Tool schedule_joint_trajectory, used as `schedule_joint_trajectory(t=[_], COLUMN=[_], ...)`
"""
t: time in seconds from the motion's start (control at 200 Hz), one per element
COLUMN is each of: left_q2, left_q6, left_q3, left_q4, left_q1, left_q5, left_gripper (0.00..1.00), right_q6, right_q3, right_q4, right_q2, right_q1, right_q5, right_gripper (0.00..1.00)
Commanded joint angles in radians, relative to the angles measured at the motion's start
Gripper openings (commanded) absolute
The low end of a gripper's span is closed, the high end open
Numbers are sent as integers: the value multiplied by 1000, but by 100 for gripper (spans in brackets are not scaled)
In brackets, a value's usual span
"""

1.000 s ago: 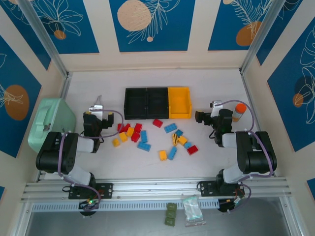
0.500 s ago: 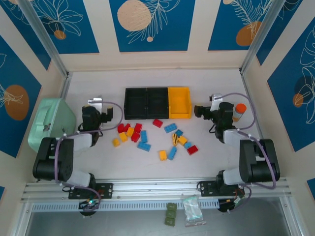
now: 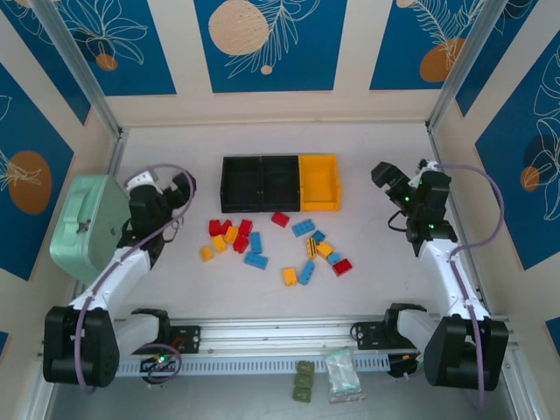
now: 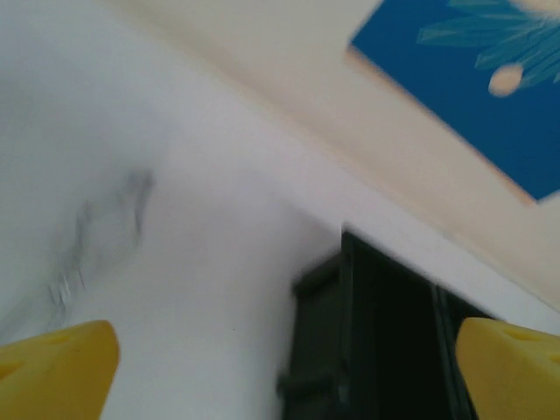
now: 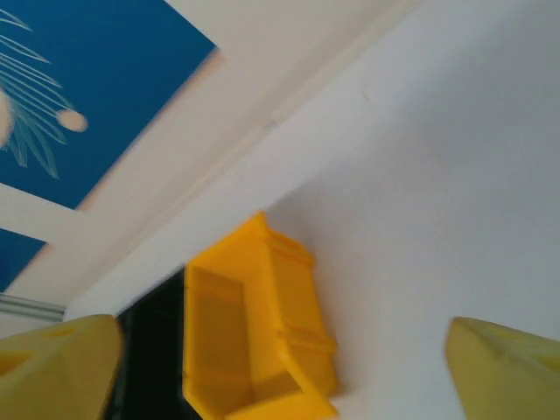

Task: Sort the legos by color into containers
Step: Pick up the lego from the bottom-right of the table.

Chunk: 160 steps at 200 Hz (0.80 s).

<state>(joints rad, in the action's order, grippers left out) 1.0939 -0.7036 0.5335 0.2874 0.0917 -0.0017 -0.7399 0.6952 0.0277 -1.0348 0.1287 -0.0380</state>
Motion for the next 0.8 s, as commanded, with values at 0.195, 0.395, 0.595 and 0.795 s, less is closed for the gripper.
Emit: schedule_joint_trajectory(t=[0.195,0.395,0.595,0.795], left_q2=[-145,-359,-536,-505], left_q6=[-76,-66,-153,-178], left_q3=[-7,-64,-144,-167], left_q4=[-406,-617,-653,-591], left_q1=[118,224,357,451], left_q5=[339,388,332,277], left_gripper=[81,72,72,73], right_q6=[58,141,101,23], right_q3=[116,134,92,14], right_q4=[479,637,732,744], right_q2=[-76,-139,-162,-123], right_q1=[-118,-301,-425,-453], right_q5=[-167,-33,113,107], right_gripper=[66,66,73,71])
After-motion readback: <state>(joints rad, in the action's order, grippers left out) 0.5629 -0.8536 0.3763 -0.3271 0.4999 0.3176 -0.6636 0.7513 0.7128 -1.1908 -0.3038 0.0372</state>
